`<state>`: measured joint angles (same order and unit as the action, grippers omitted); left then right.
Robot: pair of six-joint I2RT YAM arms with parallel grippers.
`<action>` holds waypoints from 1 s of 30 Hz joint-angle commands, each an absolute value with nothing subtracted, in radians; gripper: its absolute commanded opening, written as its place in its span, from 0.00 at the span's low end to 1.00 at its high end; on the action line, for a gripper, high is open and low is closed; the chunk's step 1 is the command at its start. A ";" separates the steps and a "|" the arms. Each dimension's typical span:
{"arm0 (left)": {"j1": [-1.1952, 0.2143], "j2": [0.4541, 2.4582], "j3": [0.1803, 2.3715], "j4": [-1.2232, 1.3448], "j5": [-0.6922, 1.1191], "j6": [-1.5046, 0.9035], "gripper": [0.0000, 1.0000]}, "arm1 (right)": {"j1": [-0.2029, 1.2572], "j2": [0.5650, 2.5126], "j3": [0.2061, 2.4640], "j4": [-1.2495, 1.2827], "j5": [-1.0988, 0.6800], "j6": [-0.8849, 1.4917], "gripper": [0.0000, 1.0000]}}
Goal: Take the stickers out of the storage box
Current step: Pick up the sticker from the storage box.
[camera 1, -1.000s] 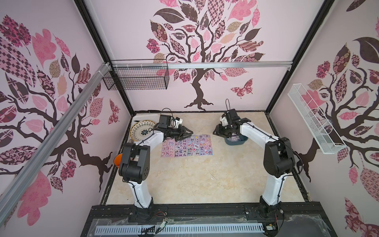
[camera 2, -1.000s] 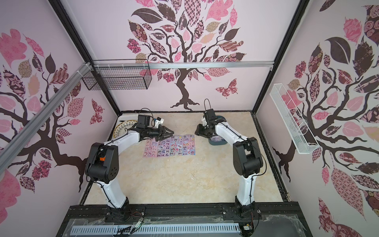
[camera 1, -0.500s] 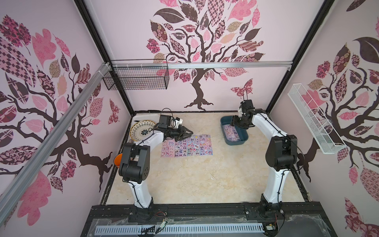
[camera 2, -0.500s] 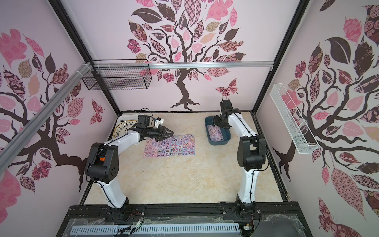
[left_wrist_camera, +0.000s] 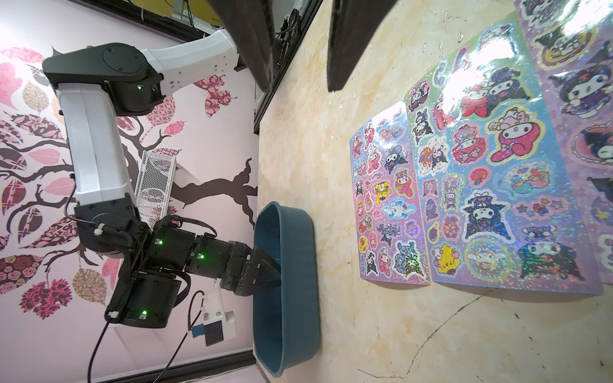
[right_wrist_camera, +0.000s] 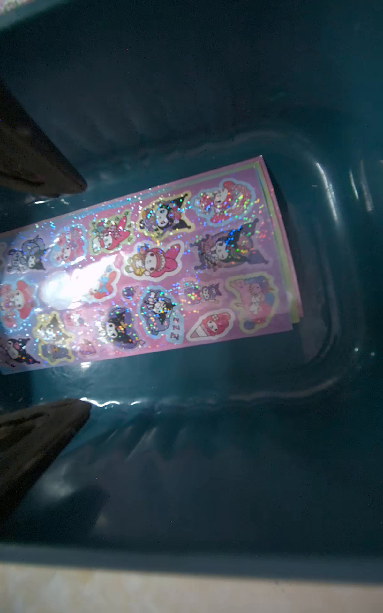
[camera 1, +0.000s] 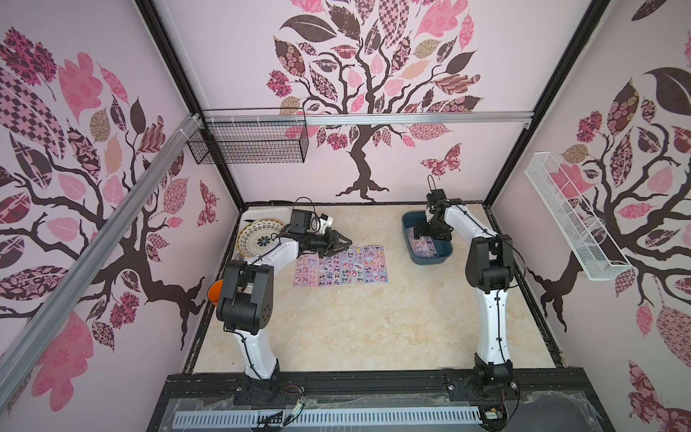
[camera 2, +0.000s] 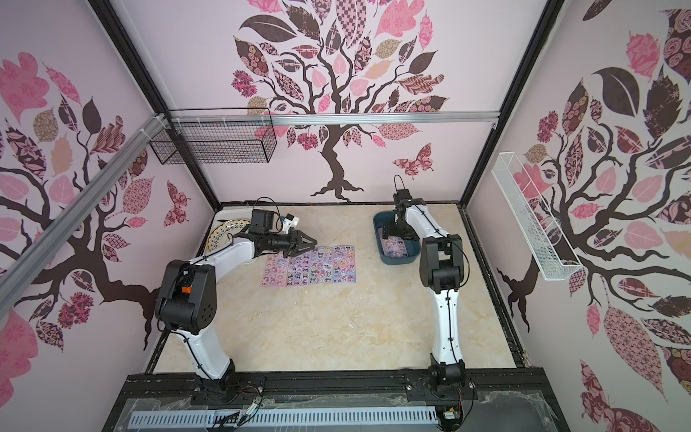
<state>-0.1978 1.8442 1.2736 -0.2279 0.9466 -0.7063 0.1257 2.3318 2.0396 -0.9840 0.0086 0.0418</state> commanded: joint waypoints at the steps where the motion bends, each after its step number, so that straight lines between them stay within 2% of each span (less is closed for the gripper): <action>1: -0.200 1.854 1.296 -0.236 0.955 -0.686 0.33 | 0.129 2.363 2.076 -1.003 0.015 0.034 0.99; 8: -0.199 1.858 1.299 -0.236 0.961 -0.689 0.33 | 0.163 2.416 2.117 -1.015 0.123 0.017 0.99; 19: -0.201 1.861 1.303 -0.240 0.968 -0.687 0.33 | 0.173 2.459 2.144 -1.022 0.076 0.031 0.97; 21: -0.200 1.861 1.304 -0.240 0.967 -0.687 0.33 | 0.173 2.460 2.139 -1.019 0.073 0.030 0.93; 30: -0.199 1.861 1.305 -0.241 0.971 -0.687 0.33 | 0.168 2.384 2.016 -0.920 0.063 0.051 0.60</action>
<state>-0.1978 1.8454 1.2835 -0.2348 0.9550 -0.7063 0.1726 2.4073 2.0640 -0.9463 0.0654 0.0422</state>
